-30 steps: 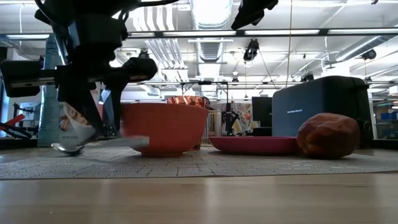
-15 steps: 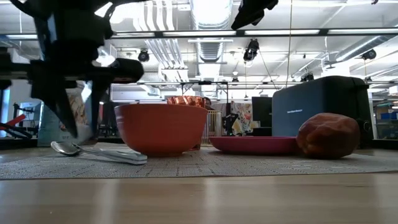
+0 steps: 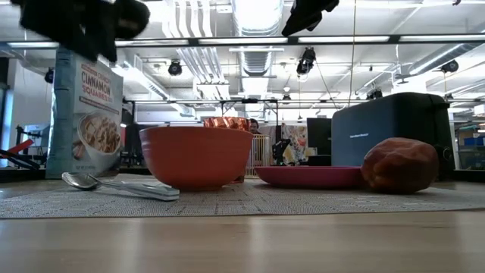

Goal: Arrange a breakfast setting
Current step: Put the blue spoon on the gray table mat to the left of the orange bowl

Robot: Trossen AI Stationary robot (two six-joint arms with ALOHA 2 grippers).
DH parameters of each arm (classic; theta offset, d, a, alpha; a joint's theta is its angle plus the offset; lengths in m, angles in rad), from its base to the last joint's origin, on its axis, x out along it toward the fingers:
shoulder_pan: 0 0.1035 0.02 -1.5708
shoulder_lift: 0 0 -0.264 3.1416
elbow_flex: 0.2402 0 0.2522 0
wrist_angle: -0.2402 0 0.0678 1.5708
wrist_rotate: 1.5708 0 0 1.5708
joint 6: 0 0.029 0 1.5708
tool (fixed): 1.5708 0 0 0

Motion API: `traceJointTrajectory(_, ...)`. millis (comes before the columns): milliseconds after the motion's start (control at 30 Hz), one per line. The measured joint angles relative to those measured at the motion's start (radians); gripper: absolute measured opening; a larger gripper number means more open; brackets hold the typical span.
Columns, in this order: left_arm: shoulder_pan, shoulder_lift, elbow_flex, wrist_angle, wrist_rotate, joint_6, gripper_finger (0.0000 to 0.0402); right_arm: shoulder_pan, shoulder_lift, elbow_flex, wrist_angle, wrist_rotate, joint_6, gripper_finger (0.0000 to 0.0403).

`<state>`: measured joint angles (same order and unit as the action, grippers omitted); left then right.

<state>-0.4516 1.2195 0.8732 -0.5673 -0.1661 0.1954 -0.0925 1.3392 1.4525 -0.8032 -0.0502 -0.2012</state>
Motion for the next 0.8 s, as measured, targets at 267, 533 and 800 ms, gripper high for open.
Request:
traceJointTrajectory(267,0.001,-0.265,-0.21,0.287,0.027,-0.019,0.0056,0.0,0.0,0.0,0.0,0.0,0.0,0.0171)
traceJointTrajectory(533,0.001,-0.397,-0.536,0.771,0.055,-0.247,0.0051,0.0,0.0,0.0,0.0,0.0,0.0,0.0171)
traceJointTrajectory(800,-0.005,-0.274,-0.609,0.862,0.083,-0.308,0.0051,0.0,0.0,0.0,0.0,0.0,0.0,0.0171)
